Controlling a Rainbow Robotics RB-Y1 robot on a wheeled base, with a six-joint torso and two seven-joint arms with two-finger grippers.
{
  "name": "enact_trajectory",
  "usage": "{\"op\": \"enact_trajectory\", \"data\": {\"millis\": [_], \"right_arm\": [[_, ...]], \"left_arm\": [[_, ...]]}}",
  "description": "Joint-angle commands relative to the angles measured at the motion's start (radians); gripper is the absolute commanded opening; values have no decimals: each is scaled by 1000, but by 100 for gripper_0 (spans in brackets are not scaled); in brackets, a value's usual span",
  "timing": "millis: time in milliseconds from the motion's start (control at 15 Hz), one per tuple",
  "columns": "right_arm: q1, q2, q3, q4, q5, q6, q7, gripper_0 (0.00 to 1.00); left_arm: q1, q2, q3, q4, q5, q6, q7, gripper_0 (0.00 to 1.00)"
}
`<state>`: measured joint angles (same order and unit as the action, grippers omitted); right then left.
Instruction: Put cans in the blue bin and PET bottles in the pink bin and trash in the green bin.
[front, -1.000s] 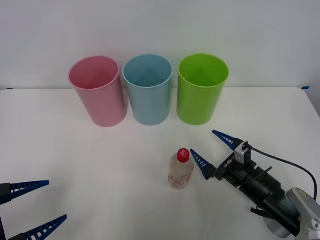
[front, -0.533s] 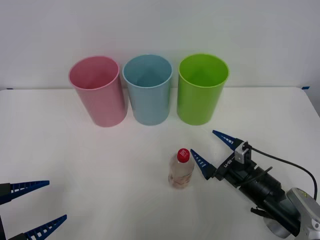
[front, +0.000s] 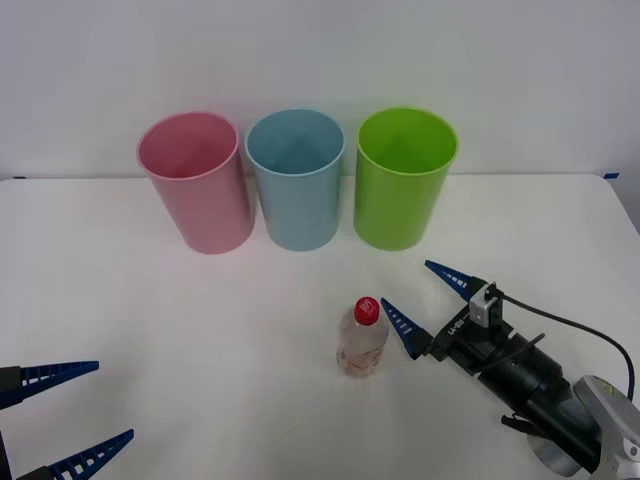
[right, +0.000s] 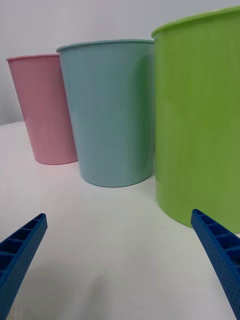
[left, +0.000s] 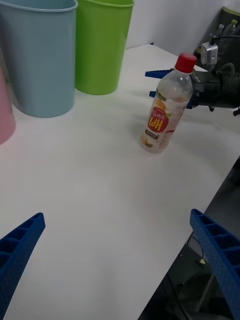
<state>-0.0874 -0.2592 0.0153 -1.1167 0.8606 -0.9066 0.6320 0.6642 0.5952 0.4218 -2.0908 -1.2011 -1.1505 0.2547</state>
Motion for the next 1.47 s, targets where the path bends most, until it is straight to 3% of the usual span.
{"op": "enact_trajectory", "data": {"millis": [67, 1467], "right_arm": [[0, 0, 0, 0, 0, 0, 0, 100], [0, 0, 0, 0, 0, 0, 0, 100]], "left_arm": [[0, 0, 0, 0, 0, 0, 0, 100], [0, 0, 0, 0, 0, 0, 0, 100]]}}
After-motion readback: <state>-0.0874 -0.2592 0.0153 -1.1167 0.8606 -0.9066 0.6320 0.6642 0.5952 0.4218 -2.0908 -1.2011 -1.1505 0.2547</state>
